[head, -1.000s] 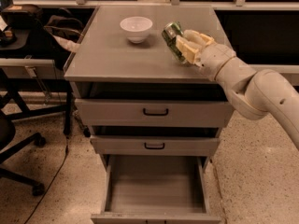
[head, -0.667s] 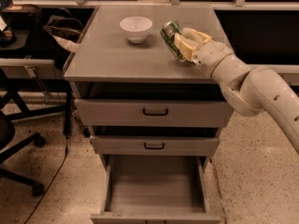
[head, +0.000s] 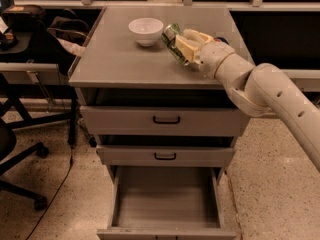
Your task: Pick green can from bottom drawer and place on counter
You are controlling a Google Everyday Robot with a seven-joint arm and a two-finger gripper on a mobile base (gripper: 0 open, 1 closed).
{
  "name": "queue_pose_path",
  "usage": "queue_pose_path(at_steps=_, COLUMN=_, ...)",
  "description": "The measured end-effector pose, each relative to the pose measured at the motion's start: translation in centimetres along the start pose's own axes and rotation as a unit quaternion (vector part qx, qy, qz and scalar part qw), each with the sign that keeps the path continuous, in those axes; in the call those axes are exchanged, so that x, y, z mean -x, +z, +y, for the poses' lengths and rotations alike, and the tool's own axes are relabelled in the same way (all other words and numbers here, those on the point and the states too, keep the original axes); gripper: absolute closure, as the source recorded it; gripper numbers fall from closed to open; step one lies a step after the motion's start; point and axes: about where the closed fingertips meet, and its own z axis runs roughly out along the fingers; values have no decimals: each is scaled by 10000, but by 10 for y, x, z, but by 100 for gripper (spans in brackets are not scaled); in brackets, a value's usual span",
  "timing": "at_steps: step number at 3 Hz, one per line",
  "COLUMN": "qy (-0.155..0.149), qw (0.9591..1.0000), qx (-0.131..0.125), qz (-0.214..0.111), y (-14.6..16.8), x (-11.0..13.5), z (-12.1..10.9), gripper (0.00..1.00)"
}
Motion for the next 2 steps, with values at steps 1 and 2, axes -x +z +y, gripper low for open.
queue_pose_path(at_steps=1, qy=1, qw=10000, qx=10, qz=10, y=1, x=-1, z=1, gripper=81)
queue_pose_path(at_steps=2, qy=1, qw=10000, qx=10, qz=10, y=1, x=-1, z=1, gripper=58)
